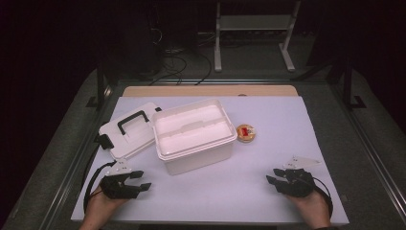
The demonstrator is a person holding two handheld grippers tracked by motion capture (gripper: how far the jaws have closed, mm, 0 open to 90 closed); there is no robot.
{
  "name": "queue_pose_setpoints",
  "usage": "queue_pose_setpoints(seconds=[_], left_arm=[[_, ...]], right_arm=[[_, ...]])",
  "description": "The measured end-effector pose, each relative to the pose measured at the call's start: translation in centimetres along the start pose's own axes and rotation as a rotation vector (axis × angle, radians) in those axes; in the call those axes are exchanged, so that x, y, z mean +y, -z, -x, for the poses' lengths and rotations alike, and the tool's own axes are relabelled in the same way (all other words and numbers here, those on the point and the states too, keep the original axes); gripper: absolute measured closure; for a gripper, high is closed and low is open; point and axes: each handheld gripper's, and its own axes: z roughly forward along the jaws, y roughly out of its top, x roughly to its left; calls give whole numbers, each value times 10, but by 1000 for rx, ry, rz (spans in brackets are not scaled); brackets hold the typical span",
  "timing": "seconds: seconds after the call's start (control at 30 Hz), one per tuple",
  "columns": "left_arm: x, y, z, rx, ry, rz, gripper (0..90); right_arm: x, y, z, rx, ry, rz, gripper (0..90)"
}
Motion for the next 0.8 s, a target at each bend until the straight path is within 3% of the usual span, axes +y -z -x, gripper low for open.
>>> queue_pose_setpoints(seconds=[0.13,0.2,0.33,0.5,0.67,0.8], left_arm=[[4,4,-5,-10,24,6,589],[9,7,-5,-14,28,4,706],[17,11,-6,-25,12,9,833],[26,14,-9,-43,-11,22,898],[41,18,-11,-25,-43,45,898],[48,18,-11,-1,-46,44,898]], right_arm=[[5,0,2,36,7,8,761],[12,0,3,54,29,18,844],[20,2,2,77,54,30,896],[27,5,1,108,84,45,897],[45,7,1,134,123,65,897],[55,6,2,154,133,79,897]])
